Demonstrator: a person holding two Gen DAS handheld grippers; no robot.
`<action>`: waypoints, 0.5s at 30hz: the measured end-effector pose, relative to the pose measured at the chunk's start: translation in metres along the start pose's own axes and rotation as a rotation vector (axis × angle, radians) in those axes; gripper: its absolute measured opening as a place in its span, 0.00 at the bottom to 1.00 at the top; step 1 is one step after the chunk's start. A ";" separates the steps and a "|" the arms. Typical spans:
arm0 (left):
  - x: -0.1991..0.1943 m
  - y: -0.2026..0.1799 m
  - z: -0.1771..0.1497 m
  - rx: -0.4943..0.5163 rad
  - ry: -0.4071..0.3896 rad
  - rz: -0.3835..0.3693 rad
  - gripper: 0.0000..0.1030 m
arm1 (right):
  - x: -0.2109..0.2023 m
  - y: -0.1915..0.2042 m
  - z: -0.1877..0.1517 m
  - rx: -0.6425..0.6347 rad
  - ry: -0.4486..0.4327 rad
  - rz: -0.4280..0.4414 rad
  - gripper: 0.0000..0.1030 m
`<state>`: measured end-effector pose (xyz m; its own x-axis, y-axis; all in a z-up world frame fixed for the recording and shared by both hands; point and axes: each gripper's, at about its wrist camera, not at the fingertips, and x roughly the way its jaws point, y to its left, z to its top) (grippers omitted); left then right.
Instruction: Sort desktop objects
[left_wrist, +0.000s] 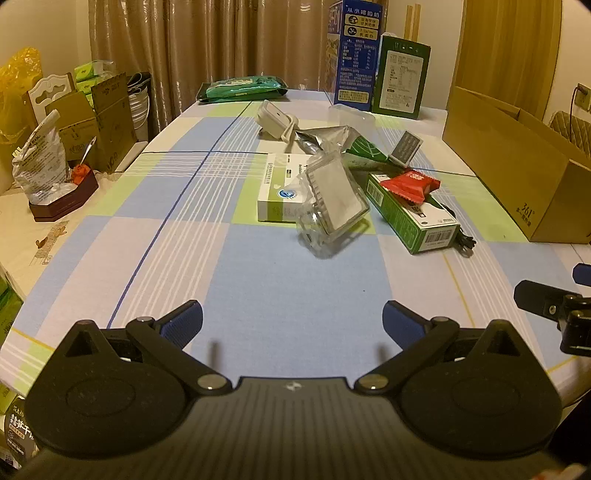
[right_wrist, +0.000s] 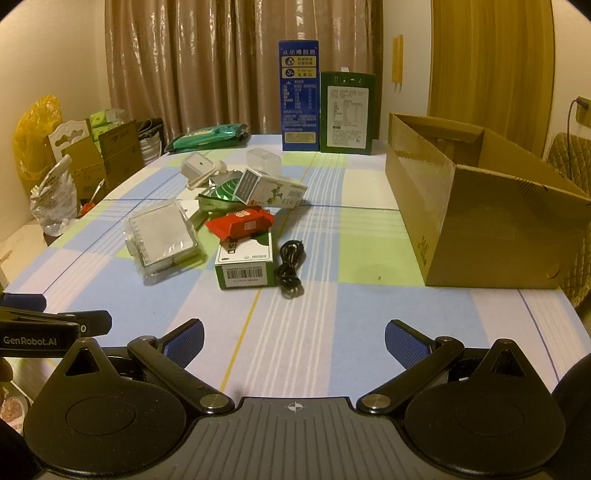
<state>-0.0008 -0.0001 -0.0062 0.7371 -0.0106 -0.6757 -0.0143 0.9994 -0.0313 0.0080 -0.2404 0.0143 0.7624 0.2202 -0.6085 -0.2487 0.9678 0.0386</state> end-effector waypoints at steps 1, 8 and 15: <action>0.000 0.000 0.000 0.001 0.001 0.000 0.99 | 0.001 0.000 0.000 0.000 0.000 0.000 0.98; 0.000 -0.001 -0.001 0.006 0.006 0.001 0.99 | 0.000 0.000 0.000 -0.001 0.000 0.001 0.98; 0.000 -0.002 -0.001 0.009 0.009 0.002 0.99 | 0.001 0.000 -0.001 0.000 0.001 0.001 0.98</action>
<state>-0.0009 -0.0017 -0.0068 0.7312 -0.0088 -0.6821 -0.0096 0.9997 -0.0232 0.0081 -0.2403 0.0131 0.7614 0.2208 -0.6095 -0.2493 0.9676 0.0391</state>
